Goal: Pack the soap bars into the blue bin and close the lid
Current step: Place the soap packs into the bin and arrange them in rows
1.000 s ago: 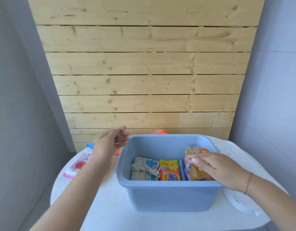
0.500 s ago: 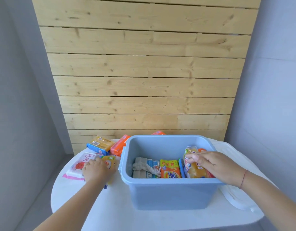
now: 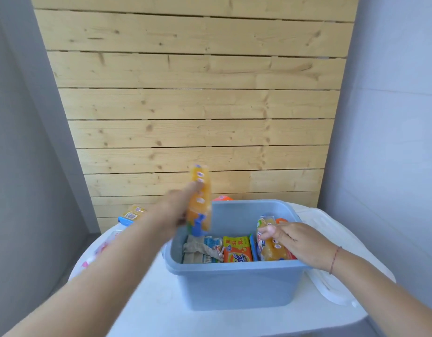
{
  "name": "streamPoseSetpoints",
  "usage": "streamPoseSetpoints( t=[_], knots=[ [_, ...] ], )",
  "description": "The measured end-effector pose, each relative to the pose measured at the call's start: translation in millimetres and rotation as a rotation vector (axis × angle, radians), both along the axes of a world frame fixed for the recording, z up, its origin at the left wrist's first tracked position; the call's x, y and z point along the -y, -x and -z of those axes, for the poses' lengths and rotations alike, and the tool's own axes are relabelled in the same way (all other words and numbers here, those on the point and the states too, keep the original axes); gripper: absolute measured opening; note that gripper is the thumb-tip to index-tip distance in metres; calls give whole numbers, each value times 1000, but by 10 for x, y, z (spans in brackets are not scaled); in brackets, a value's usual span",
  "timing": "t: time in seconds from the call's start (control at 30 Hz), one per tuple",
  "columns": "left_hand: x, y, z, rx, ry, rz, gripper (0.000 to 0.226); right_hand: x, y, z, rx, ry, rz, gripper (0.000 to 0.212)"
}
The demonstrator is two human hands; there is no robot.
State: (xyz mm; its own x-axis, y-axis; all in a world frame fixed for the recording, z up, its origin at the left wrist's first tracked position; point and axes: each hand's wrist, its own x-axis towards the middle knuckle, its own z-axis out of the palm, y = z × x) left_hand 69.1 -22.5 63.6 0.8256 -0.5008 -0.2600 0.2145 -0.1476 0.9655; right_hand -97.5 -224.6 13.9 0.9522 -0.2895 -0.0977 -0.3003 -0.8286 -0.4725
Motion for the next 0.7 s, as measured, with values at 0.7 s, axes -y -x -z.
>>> streamPoseSetpoints(
  t=[0.7],
  knots=[
    [92,-79,339,-6,126,5,22,32,-77,26,-102,248,-240,52]
  ],
)
